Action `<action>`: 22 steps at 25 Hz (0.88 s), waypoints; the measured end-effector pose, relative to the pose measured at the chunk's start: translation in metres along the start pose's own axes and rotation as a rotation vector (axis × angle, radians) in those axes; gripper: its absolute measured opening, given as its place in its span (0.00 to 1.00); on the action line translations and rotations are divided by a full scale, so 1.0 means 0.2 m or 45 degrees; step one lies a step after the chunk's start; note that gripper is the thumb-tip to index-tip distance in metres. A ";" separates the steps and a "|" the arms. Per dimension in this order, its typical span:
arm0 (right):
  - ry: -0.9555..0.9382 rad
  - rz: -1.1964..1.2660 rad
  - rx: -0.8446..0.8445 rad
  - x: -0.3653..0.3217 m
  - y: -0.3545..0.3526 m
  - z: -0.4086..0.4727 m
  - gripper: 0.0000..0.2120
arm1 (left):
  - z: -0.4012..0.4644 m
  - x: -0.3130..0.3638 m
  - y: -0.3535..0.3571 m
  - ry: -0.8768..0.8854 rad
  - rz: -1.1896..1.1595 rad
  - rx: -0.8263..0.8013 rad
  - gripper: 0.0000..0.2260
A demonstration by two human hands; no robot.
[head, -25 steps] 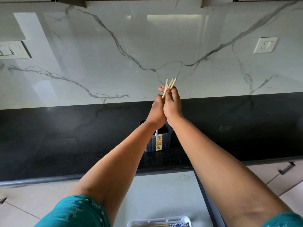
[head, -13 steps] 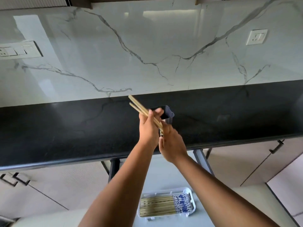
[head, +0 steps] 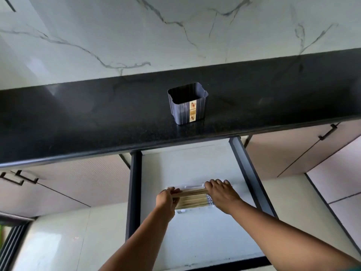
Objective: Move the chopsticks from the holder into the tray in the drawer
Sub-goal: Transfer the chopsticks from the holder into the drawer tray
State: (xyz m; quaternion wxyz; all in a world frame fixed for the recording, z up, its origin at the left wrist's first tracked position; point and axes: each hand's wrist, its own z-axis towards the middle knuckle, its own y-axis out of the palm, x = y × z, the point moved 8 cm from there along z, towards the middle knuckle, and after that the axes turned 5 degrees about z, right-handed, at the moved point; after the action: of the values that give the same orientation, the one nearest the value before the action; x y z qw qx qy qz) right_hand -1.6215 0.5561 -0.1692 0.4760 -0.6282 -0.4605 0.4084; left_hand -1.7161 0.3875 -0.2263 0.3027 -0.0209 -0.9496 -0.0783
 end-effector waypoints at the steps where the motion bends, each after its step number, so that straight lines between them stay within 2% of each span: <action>1: -0.010 -0.001 -0.039 0.01 0.04 0.00 0.18 | 0.01 -0.02 -0.02 0.010 0.082 -0.013 0.10; 6: 0.052 -0.012 -0.207 0.05 0.21 0.06 0.19 | 0.04 0.13 -0.14 0.426 0.702 0.145 0.09; 9: 0.107 -0.047 -0.307 0.04 0.29 0.15 0.23 | 0.07 0.12 -0.17 0.562 1.020 0.184 0.09; 11: 0.104 -0.064 -0.338 0.02 0.33 0.21 0.21 | 0.12 0.09 -0.19 0.539 1.122 0.224 0.11; 15: 0.076 -0.066 -0.333 0.02 0.36 0.28 0.20 | 0.24 -0.01 -0.22 0.230 1.174 0.126 0.18; 18: 0.058 -0.062 -0.248 0.02 0.34 0.28 0.20 | 0.28 -0.04 -0.20 0.225 1.241 0.038 0.14; 20: 0.040 0.049 -0.175 0.03 0.31 0.25 0.19 | 0.29 -0.04 -0.18 0.253 1.228 0.046 0.10; 22: 0.148 0.357 0.012 0.10 0.26 0.20 0.20 | 0.29 -0.03 -0.18 0.277 1.215 0.087 0.08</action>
State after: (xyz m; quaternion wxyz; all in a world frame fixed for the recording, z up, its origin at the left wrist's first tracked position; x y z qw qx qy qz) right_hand -1.6449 0.5775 -0.2301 0.4431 -0.7067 -0.3381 0.4357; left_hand -1.7478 0.3622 -0.2808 0.4027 -0.4355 -0.7990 0.0986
